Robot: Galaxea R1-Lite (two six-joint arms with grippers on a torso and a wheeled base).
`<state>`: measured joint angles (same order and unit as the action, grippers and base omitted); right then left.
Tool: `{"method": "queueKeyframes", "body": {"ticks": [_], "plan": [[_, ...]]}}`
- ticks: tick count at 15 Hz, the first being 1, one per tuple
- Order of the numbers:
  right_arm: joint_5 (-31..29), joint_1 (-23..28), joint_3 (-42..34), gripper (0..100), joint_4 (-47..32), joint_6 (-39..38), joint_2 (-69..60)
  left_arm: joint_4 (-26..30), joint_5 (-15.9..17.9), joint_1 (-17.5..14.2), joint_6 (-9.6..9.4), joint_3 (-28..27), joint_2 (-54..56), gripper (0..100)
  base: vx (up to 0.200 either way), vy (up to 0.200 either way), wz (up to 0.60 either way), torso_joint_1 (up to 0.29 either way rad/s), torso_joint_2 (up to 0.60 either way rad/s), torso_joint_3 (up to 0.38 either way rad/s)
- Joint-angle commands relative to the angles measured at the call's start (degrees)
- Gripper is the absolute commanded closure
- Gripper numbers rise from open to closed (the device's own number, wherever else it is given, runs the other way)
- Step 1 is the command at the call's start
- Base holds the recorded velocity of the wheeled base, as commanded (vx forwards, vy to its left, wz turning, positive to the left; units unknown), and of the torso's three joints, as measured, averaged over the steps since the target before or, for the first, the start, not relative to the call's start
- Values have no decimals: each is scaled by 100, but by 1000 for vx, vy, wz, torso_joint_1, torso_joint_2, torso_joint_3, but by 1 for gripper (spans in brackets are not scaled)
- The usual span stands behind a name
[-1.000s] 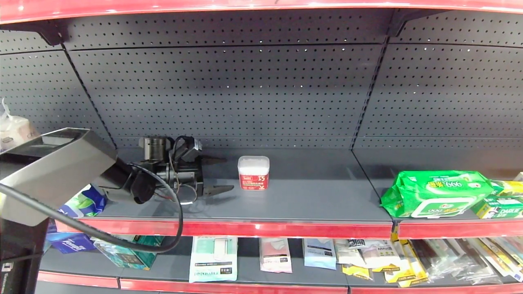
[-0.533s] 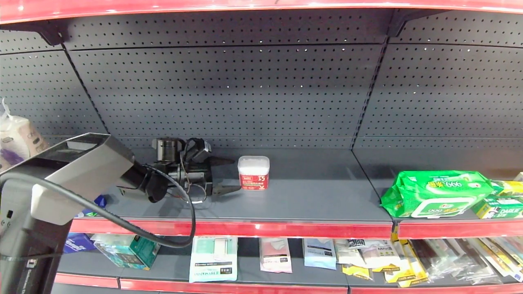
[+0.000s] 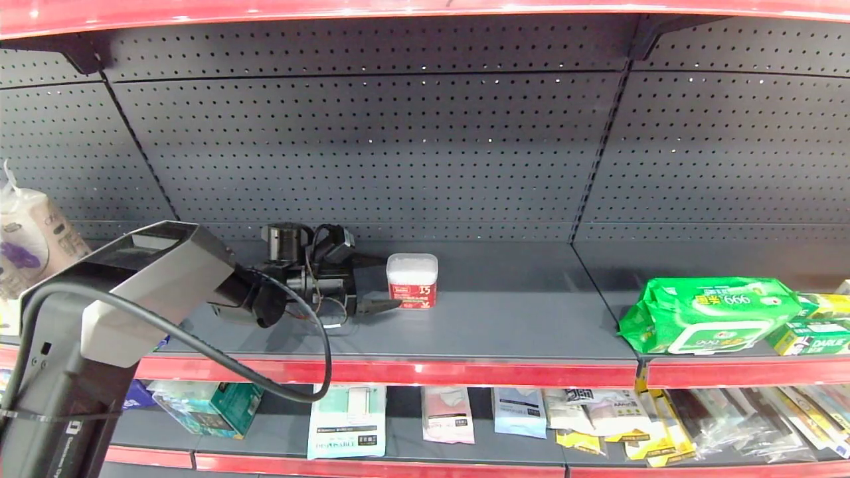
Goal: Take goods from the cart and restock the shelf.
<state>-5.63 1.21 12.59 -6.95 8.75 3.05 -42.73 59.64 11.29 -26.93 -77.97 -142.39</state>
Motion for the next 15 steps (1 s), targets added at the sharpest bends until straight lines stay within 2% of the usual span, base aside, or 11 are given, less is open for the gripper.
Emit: {"method": "queueKeyframes", "body": {"ticks": [1, 3, 11, 15], "plan": [[-8, 2, -2, 100, 1, 4, 12, 1, -5, 75, 56, -122, -96, 0, 0, 0, 0, 0, 0, 0], [-8, 2, -2, 100, 1, 4, 12, -7, -110, 190, 206, -280, -167, 0, 0, 0, 0, 0, 0, 0], [1, 2, -2, 100, 1, 4, 12, -7, -172, 374, 267, -614, -360, 0, 0, 0, 0, 0, 0, 0], [-8, 2, 15, 100, 1, 4, 12, -7, -180, 488, 373, -640, -369, 0, 0, 0, 0, 0, 0, 0]]}}
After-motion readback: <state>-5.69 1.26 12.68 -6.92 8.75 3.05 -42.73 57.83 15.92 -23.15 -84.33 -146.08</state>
